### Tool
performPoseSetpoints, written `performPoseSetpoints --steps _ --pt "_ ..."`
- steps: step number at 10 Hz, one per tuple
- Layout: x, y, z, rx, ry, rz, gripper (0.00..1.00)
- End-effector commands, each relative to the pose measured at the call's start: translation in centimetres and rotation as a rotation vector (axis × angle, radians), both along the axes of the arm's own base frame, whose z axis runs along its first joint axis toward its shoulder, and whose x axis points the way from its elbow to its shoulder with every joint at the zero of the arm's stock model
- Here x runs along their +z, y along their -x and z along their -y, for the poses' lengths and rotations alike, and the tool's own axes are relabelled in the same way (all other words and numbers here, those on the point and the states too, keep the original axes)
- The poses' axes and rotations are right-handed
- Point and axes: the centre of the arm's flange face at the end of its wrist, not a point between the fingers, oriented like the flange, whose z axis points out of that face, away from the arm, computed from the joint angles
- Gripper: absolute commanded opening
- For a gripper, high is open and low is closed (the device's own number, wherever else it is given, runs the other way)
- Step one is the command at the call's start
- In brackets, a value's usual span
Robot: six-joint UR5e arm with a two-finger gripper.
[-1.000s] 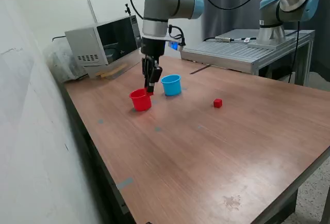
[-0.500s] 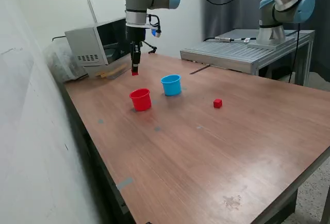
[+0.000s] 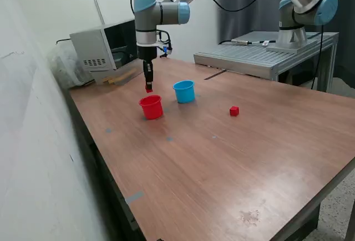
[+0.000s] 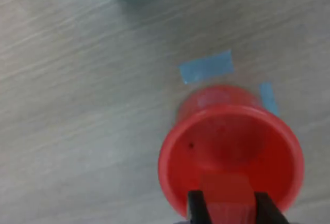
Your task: Place red objects in the red bin, and blue objects in the blue bin.
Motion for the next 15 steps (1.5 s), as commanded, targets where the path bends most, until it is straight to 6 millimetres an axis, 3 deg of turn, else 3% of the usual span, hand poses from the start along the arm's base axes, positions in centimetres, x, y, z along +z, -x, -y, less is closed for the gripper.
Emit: performPoseSetpoints --steps 1,3,4,6,7,8,9,10,11,13,14,15 --pt "-2.2 0.4 -0.1 0.001 -0.001 -0.007 0.00" --pt "-2.1 0.5 0.1 0.004 -0.002 -0.014 0.00" --pt "-2.1 0.5 0.1 0.004 -0.002 -0.012 1.00" --pt "-2.3 0.0 0.6 0.010 0.001 0.000 1.00" --pt "-0.9 -1.0 1.4 0.041 -0.005 0.004 1.00" --pt "2.6 -2.5 1.9 0.066 -0.015 -0.017 1.00" --pt "7.5 -4.3 2.7 0.074 -0.023 -0.047 1.00" --pt "14.9 -7.3 6.0 0.110 -0.024 -0.048 1.00" --pt "19.8 -10.0 7.5 0.125 -0.019 -0.034 1.00" --pt "27.3 -15.7 13.3 0.219 -0.019 -0.016 1.00" --pt "29.8 -18.8 16.3 0.265 -0.017 -0.007 1.00" --pt "30.9 -21.9 19.4 0.313 -0.014 -0.002 1.00"
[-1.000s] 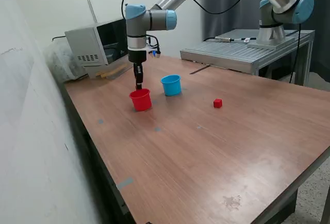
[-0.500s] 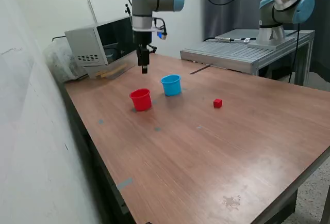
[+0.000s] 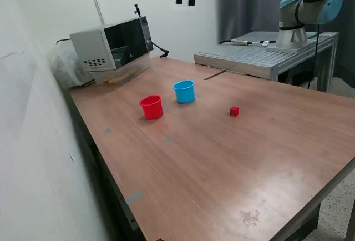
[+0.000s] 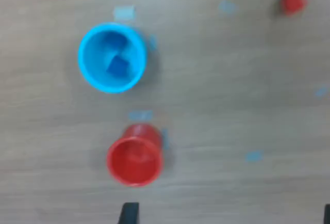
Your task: Place red objects in the red bin, and blue objects in the blue bin.
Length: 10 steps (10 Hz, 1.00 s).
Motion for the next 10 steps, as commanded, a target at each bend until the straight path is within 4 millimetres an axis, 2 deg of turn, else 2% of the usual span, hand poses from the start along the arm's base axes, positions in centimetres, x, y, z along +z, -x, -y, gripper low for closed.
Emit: performPoseSetpoints --steps 1,2,3,4,5,6,8,9,10 --pt "3.6 -7.7 7.5 0.126 0.002 0.005 1.00" --pt "3.5 -9.5 10.0 0.175 0.003 0.009 1.00" --pt "2.5 -10.4 12.5 0.223 0.002 0.026 1.00" --pt "0.0 -10.3 14.9 0.266 -0.001 0.060 1.00" --pt "-3.9 -8.7 17.0 0.298 -0.002 0.070 1.00" --pt "-8.2 -6.1 17.9 0.312 0.004 0.073 1.00" --pt "-18.7 -1.6 18.2 0.406 -0.013 0.127 1.00" --pt "-23.1 0.8 15.4 0.374 0.002 0.145 1.00" --pt "-27.4 2.1 12.0 0.322 0.028 0.185 1.00"
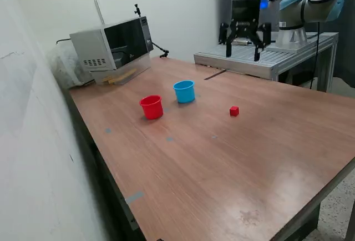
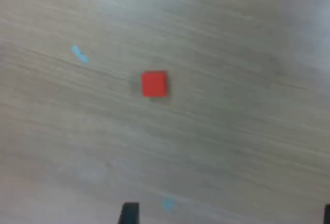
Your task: Place red objects in the red bin, and blue objects in the blue bin.
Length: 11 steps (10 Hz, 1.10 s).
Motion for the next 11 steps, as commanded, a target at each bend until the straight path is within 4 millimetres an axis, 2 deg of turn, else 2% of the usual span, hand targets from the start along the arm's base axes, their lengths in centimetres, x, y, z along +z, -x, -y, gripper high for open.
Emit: performPoseSetpoints --steps 1,3,5,8,11 --pt "-10.8 3.0 -5.9 -0.035 0.008 0.079 1.00" --pt "-14.4 3.3 -8.0 -0.031 0.005 0.109 1.00" --pt "-16.4 1.9 -8.4 -0.036 0.003 0.142 1.00" --pt "-17.4 -0.3 -6.0 0.004 -0.001 0.170 1.00" --pt "-17.2 -0.1 -5.8 0.007 0.001 0.149 1.00"
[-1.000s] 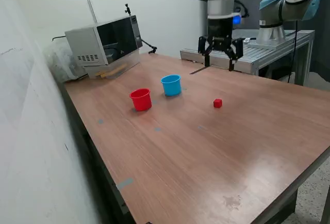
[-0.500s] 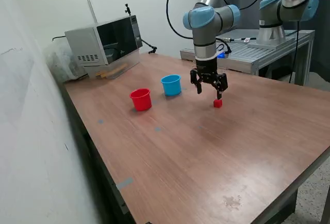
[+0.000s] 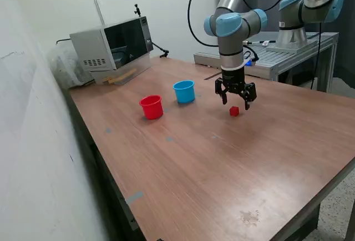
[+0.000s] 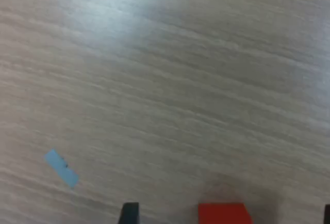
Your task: Place red objects in the red bin, and blue objects in the blue bin.
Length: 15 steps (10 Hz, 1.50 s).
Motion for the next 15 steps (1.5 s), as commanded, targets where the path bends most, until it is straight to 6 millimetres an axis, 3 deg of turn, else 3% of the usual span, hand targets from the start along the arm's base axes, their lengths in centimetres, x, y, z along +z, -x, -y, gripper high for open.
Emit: performPoseSetpoints --steps 1,3,4,11,12,13,15 --pt "0.3 0.4 -0.3 -0.004 0.002 -0.018 1.00" --pt "0.2 0.6 -0.6 -0.011 0.002 -0.026 1.00" --pt "0.2 0.6 -0.7 -0.012 0.002 -0.026 0.00" --pt "0.5 0.4 -0.5 -0.012 0.030 -0.045 0.00" --pt "3.1 0.0 -0.2 -0.007 0.034 -0.076 0.00" --pt "9.3 -0.7 0.1 0.000 0.040 -0.142 0.00" --pt "18.4 -3.1 0.0 0.003 0.044 -0.202 0.00"
